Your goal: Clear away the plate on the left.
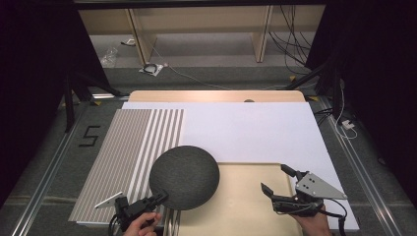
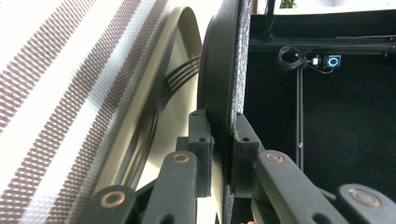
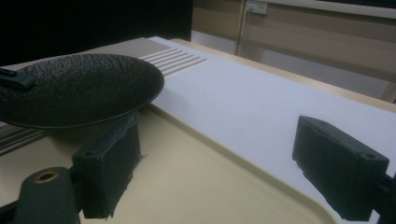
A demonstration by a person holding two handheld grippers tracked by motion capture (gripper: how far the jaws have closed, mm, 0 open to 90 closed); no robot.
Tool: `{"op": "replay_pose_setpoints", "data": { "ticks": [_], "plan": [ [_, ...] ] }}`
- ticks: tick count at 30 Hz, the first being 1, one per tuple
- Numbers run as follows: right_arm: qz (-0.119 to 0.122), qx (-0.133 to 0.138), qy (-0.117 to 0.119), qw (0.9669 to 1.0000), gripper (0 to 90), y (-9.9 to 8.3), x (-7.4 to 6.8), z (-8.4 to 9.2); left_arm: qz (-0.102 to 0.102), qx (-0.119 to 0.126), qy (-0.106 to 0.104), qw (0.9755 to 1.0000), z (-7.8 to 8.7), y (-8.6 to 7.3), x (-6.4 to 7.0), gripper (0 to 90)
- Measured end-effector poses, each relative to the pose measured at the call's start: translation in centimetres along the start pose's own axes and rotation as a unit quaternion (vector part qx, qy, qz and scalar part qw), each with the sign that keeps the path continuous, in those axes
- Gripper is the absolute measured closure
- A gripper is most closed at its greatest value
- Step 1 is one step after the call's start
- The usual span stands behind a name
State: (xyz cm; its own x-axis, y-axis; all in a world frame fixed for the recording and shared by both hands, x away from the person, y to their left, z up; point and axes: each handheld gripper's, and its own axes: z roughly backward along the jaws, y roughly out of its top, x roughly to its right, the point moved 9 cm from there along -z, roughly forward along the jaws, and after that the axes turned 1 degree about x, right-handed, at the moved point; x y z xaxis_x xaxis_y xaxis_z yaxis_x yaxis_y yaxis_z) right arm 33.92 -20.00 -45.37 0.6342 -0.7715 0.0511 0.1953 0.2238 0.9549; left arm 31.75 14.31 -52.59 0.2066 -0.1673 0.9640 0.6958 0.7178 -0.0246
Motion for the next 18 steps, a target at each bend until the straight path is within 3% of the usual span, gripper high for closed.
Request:
{"op": "replay_pose_setpoints", "data": {
  "ticks": [18],
  "plan": [
    [0.001,0.001,-0.001,1.0,16.2,0.0,0.0,0.0,-0.014,-0.051,0.009,0.9986,-2.1,-2.5,0.4,81.5]
  ]
}}
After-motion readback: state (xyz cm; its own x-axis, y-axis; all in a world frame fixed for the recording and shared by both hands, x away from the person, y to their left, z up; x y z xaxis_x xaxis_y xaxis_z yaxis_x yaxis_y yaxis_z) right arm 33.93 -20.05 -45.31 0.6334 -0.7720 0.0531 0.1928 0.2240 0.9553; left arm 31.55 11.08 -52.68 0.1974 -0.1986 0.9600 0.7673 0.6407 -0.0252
